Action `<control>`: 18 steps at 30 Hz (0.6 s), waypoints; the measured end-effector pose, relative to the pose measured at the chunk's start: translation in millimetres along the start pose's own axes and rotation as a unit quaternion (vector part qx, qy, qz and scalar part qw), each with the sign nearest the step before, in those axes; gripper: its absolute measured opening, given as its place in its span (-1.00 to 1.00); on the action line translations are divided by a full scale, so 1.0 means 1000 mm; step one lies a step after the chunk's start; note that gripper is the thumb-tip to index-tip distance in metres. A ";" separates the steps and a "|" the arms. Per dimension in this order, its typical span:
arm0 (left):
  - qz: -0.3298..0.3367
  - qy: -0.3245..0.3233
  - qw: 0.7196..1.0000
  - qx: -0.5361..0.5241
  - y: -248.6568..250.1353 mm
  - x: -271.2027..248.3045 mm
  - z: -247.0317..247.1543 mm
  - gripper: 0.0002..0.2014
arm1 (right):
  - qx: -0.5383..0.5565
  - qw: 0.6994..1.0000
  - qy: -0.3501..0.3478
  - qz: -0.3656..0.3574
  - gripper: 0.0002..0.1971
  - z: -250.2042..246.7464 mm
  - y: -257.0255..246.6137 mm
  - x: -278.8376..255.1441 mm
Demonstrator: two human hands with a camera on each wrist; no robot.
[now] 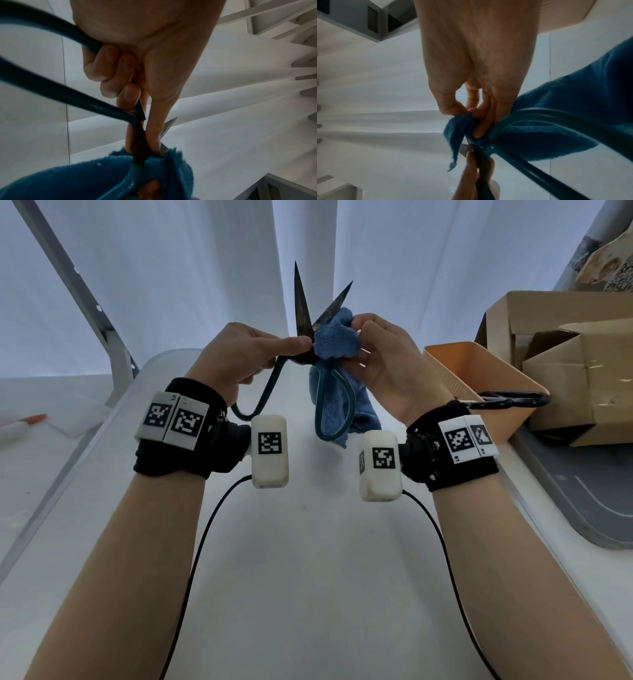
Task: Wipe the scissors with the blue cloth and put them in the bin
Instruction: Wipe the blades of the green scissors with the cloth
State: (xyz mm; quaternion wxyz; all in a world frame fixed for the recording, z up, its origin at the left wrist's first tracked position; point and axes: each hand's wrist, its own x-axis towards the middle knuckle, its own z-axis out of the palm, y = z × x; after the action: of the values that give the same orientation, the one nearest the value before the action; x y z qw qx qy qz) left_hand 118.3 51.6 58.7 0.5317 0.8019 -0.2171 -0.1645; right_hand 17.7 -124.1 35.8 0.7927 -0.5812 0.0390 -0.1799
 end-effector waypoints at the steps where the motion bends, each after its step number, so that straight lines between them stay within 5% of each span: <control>1: 0.001 0.003 1.000 -0.002 0.000 0.001 0.001 -0.62 | 0.004 1.000 -0.008 0.002 -0.82 0.001 0.002 0.001; 11: 0.004 0.026 0.999 -0.020 0.002 0.003 0.005 -0.63 | -0.149 0.987 -0.049 0.036 -0.85 0.004 0.004 0.005; 18: 0.012 0.025 1.000 -0.004 0.009 -0.005 0.008 -0.60 | -0.227 0.973 -0.029 0.039 -0.56 0.003 -0.005 0.002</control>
State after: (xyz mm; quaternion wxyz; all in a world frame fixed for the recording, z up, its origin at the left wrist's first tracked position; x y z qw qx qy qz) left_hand 108.4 44.6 63.8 0.5419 0.8010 -0.2127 -0.1392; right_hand 18.7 -123.2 41.6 0.6476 -0.7486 0.0787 -0.1183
